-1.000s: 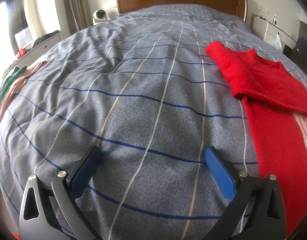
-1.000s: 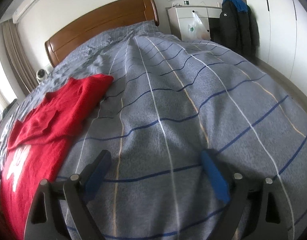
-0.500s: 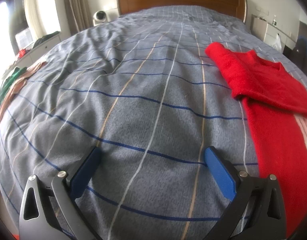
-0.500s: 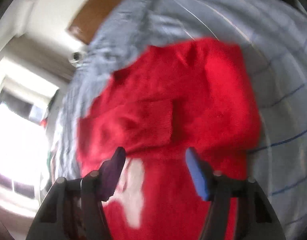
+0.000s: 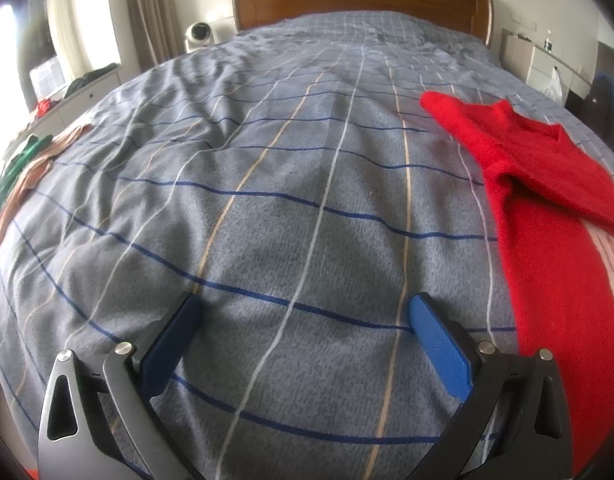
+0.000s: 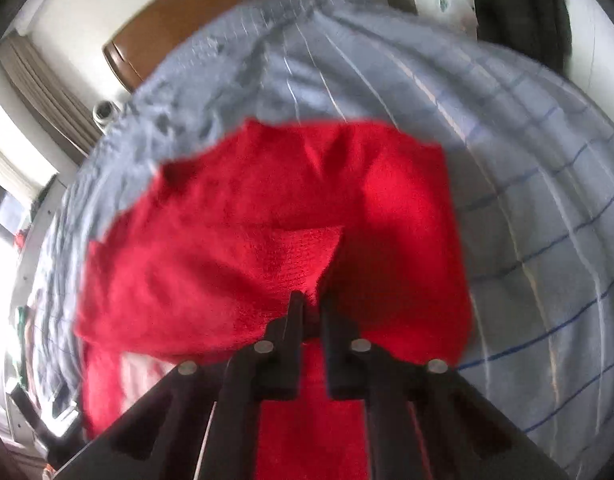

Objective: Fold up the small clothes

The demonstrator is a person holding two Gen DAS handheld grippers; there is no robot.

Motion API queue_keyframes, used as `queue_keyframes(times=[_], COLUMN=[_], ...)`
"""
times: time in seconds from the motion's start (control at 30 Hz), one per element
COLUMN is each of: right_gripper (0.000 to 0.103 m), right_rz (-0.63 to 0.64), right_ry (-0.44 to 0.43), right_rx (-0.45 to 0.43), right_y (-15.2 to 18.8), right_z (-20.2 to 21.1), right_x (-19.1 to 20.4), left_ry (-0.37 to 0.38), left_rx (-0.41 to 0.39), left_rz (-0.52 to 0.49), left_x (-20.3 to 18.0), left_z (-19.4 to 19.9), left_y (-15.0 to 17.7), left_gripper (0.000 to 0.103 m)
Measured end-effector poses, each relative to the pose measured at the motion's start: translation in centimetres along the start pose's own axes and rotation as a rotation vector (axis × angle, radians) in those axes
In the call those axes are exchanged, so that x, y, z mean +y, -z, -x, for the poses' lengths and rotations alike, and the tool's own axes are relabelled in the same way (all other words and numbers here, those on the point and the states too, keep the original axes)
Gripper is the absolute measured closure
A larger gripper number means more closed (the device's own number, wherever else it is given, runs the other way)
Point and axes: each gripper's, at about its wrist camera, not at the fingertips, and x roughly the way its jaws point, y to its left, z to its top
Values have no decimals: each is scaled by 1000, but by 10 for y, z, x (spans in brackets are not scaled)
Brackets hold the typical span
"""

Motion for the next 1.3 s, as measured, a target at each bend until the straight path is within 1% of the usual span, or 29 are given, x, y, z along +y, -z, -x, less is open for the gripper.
queue_keyframes(times=[0.03,0.07,0.1,0.13,0.2,0.23,0.27,0.3,0.33,0.37,0.4,0.43,0.47,0.5,0.53,0.57,0.6,0.63,0.67,0.73,0.8,0.87,1.0,1.07,1.13,1.2,1.23,1.27,1.3], right_gripper=[79,62,51,50,48,44,41,36,34,31,30,30,30,30,30,30,30,30,30,27,25,24,21,21,20,20,20,20,20], right_rz=[1,-2,-6,-12,-6,1,7,14,25,35,40,32,15,-14,-30,-38,-33,-21,-9,34,66,74,70,73,75,76,75,75,77], right_ry=[-9,-32,-53,-66,-76,-73,-58,-34,2,43,79,112,133,151,155,158,166,172,178,203,218,217,196,194,196,195,193,189,184], right_rx=[-3,-17,-40,-75,-139,-164,-186,-207,-228,-239,-239,-225,-206,-192,-192,-198,-210,-221,-229,-256,-284,-303,-310,-311,-312,-311,-308,-299,-280], right_y=[1,4,7,11,17,20,24,29,36,41,48,54,59,64,66,70,75,79,83,92,100,102,101,102,102,103,102,101,100], right_z=[0,4,10,21,44,56,67,77,85,88,90,88,85,82,80,79,78,76,76,73,71,69,67,67,66,66,67,68,70], right_x=[-1,-2,-3,-6,-15,-23,-32,-43,-56,-66,-78,-93,-105,-119,-125,-132,-135,-135,-134,-129,-129,-130,-132,-133,-132,-132,-131,-131,-130], left_ry=[-1,1,6,30,157,226,247,253,257,259,255,246,223,196,170,156,133,164,187,192,185,194,240,237,252,232,230,233,253], left_rx=[0,0,2,4,-37,-82,-100,-99,-77,-60,-26,1,16,11,-14,-21,-12,6,4,-18,-29,-24,-6,7,31,53,60,67,71], left_rz=[0,-1,-4,-8,-24,-63,-109,-156,-226,-260,-309,-343,-375,-391,-372,-333,-266,-176,-109,-78,-84,-77,-20,-3,-6,-21,-23,-16,-7], left_x=[0,0,0,0,-5,-12,-21,-31,-48,-59,-75,-86,-98,-107,-111,-110,-102,-90,-78,-70,-70,-68,-56,-50,-40,-31,-27,-19,-12], left_z=[0,1,2,7,24,36,40,40,33,26,12,0,-12,-21,-30,-34,-40,-44,-44,-39,-35,-37,-38,-31,-21,-5,4,19,34], left_y=[0,0,-1,-4,-12,-18,-22,-27,-34,-37,-43,-45,-48,-52,-59,-65,-70,-70,-67,-56,-50,-47,-48,-42,-33,-24,-20,-15,-9], left_gripper=[0,1,2,3,4,4,4,4,4,10,14,21,25,25,27,55,78,93,95,96,97,97,93,93,93,84,71,53,45])
